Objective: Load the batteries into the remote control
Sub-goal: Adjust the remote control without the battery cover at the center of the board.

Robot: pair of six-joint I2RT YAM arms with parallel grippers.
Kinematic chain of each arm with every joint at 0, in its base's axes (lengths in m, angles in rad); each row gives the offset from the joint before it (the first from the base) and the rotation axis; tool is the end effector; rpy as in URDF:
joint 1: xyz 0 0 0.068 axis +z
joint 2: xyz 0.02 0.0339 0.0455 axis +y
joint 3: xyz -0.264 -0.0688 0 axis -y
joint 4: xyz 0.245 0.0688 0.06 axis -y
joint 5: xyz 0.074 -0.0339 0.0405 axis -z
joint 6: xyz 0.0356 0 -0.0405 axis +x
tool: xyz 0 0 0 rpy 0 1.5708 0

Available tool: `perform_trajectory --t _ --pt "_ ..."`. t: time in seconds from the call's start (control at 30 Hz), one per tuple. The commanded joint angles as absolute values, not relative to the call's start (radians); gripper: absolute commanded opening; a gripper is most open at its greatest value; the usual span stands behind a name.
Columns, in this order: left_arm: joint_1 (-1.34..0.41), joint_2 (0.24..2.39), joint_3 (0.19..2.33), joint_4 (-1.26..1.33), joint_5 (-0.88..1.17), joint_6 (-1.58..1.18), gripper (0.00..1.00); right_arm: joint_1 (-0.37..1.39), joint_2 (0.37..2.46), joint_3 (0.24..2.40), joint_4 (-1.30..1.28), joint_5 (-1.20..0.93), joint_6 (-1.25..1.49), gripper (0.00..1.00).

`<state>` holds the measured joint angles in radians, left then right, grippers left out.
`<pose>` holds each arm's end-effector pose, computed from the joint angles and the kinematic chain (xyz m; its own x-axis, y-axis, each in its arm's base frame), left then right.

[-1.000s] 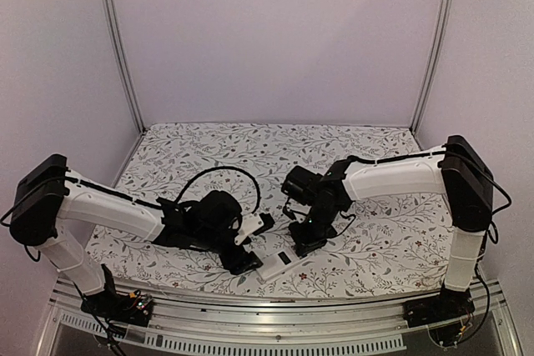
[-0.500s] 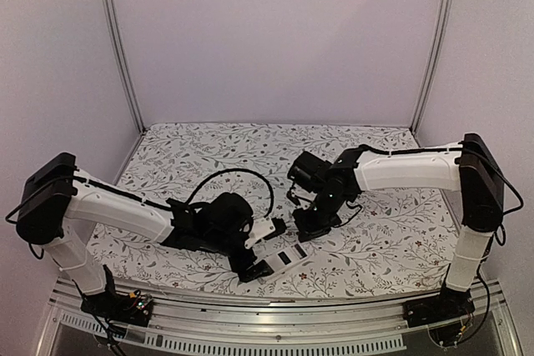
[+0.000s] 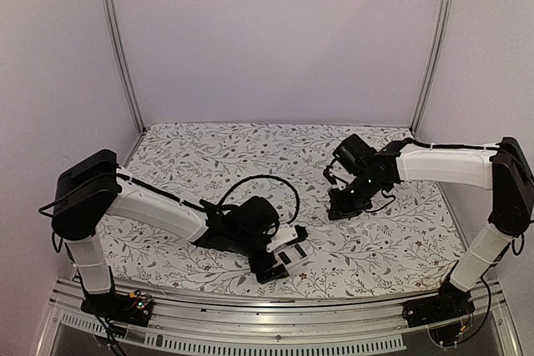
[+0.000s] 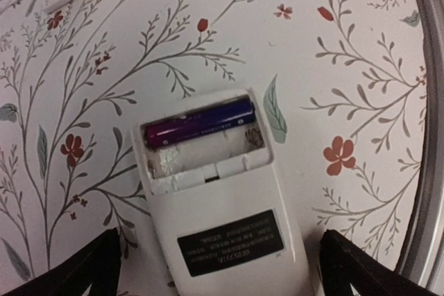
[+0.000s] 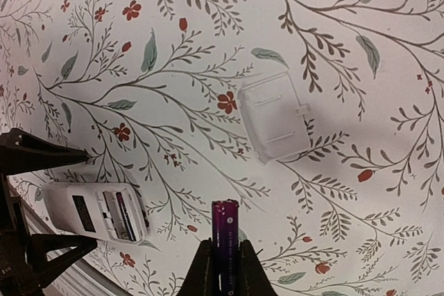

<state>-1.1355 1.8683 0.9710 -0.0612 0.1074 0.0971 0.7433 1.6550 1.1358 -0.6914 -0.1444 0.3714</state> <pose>0.1483 -0.3280 0.1223 -0.2535 0.7738 -0.5805 0.9566 0.2897 -0.0316 0.2345 0.2225 0.2049 -0.8986 -0.3382 -0.2796 -0.4088 0.8768 0.2534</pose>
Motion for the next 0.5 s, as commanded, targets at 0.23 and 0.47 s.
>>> perform_trajectory --t 0.23,0.47 --pt "-1.148 1.905 0.959 -0.123 0.127 0.240 0.66 0.692 1.628 1.079 -0.590 -0.181 0.243 0.00" --pt "-1.143 1.876 0.945 -0.225 0.197 0.356 0.56 0.678 1.592 1.040 -0.567 -0.193 0.228 0.00"
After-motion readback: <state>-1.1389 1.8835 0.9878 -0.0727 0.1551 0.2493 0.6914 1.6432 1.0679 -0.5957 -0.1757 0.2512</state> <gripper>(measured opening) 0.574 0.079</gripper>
